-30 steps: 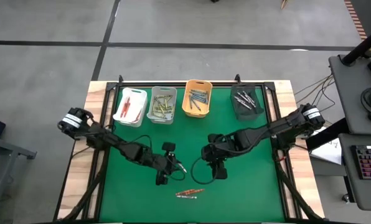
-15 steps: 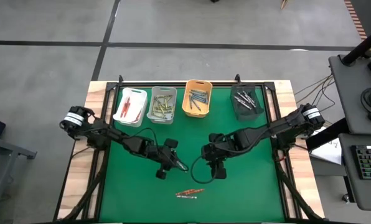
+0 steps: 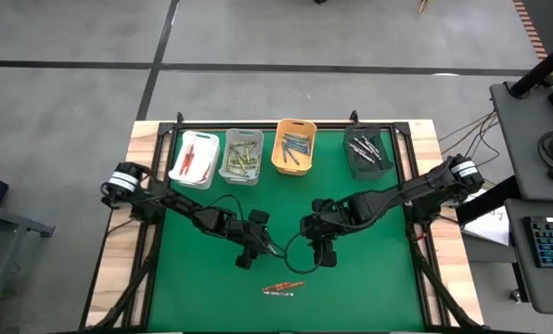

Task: Sort crayons
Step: Put the white crayon into the black bin

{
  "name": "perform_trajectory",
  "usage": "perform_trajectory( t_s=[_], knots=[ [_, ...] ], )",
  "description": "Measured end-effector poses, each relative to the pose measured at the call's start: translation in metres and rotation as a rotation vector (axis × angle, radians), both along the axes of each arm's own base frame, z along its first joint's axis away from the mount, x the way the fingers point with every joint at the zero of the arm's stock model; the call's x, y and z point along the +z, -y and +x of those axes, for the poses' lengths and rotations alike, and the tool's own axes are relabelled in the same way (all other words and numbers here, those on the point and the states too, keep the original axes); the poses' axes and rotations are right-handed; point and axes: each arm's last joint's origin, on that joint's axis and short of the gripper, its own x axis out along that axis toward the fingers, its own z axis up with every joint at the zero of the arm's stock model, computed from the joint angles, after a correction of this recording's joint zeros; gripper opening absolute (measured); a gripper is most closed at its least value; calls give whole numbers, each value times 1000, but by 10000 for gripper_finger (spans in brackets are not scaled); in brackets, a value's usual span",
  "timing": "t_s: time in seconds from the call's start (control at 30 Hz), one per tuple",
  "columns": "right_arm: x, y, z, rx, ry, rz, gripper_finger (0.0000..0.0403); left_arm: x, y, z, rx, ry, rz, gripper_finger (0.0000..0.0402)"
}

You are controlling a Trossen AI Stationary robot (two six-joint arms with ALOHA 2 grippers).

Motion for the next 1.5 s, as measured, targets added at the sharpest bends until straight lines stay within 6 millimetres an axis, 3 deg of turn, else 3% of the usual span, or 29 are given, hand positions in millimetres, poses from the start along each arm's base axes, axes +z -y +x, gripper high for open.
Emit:
perform_trajectory(
  t_s=[0.23,0.37,0.53,0.7,0.93,1.1,1.27,1.5],
  knots=[
    [-3,0,-1,0,-6,-3,144,-9,2,6,-11,-14,12,164],
    [-7,1,-2,7,-13,-9,140,-10,2,5,-19,-22,14,113],
    [-21,1,-3,29,3,-17,141,-7,2,4,-24,-19,15,18],
    [-41,1,-4,63,53,-25,139,4,0,-2,8,-3,27,6],
    [-72,2,-5,101,253,-4,132,52,5,-17,97,192,28,1],
    [-81,2,-5,107,529,33,134,94,15,-37,155,436,-12,1],
    [-71,5,-3,35,814,-60,134,124,27,-61,273,743,-97,1],
    [-36,9,8,-23,1091,-108,134,137,30,-75,425,1016,-250,0]
  ],
)
